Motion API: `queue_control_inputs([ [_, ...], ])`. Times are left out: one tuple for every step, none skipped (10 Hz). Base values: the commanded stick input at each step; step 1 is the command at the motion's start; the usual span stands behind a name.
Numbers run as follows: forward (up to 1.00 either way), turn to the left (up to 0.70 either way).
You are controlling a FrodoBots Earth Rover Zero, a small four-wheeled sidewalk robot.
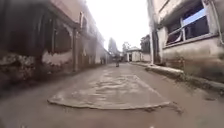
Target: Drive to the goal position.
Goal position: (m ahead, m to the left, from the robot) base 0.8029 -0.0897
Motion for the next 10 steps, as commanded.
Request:
queue_control_inputs([
  [0.5,0.01],
  [0.5,0.01],
  [0.5,0.01],
  [0.5,0.01],
  [0.5,0.01],
  [0.5,0.01],
  [0.5,0.01],
  [0.5,0.01],
  [0.5,0.01],
  [0.5,0.01],
])
